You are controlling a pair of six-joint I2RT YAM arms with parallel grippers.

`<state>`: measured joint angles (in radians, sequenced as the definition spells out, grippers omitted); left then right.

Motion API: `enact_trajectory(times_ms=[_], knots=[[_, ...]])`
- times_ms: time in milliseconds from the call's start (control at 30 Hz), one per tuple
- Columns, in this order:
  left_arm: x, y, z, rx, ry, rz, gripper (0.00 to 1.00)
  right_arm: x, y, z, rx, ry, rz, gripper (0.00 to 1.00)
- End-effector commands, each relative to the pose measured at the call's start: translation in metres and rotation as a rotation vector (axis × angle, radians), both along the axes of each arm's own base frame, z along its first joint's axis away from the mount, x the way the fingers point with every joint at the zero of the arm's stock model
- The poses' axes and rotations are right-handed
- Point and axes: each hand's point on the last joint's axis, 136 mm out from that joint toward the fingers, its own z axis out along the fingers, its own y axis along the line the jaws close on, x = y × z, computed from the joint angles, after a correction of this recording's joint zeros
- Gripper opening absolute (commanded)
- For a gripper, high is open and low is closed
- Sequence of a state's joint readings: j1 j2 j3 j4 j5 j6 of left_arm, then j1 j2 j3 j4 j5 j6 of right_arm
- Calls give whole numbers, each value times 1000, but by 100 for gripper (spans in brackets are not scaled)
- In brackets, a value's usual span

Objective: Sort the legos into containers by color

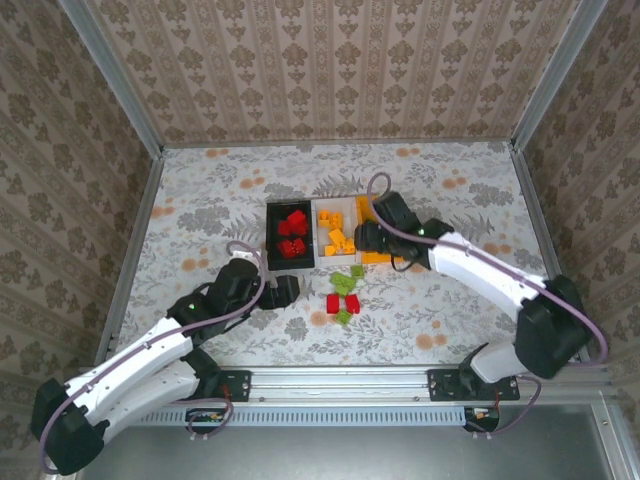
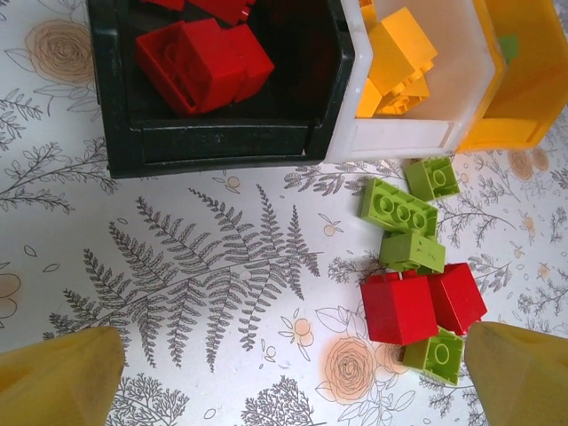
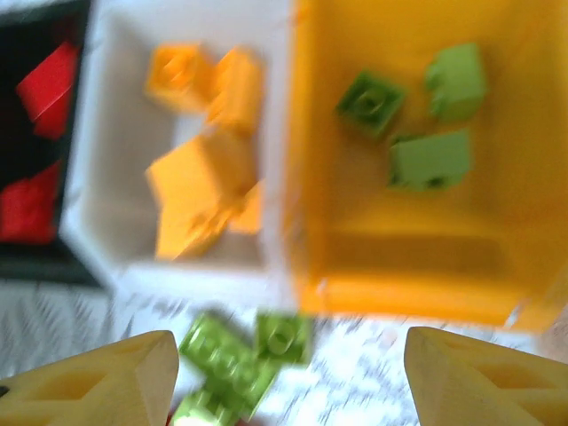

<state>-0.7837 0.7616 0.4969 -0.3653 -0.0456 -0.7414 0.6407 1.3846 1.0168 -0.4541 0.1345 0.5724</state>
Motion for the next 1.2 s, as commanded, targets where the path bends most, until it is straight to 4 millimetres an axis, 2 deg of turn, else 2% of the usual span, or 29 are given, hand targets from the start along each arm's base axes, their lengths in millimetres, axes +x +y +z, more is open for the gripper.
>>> enact_trajectory(times_ms=[0, 133, 233, 400, 467, 633, 933, 1167], knots=[[5, 5, 17, -9, -43, 20, 100, -54, 19, -16, 3, 68, 149, 70], [6, 11, 17, -4, -44, 36, 100, -111, 38, -43, -54, 138, 317, 71], [7, 14, 15, -4, -40, 49, 100, -141, 52, -63, -101, 185, 416, 72], [8, 17, 12, -9, -29, 62, 100, -159, 66, -93, -181, 219, 480, 72], [7, 18, 10, -7, -23, 64, 100, -161, 73, -102, -183, 234, 493, 72], [6, 20, 9, -12, -16, 71, 100, -152, 75, -121, -257, 235, 480, 72], [5, 22, 9, -26, -14, 78, 100, -125, 69, -127, -362, 184, 411, 72], [5, 22, 6, -31, -8, 81, 100, -118, 75, -132, -388, 174, 411, 68]])
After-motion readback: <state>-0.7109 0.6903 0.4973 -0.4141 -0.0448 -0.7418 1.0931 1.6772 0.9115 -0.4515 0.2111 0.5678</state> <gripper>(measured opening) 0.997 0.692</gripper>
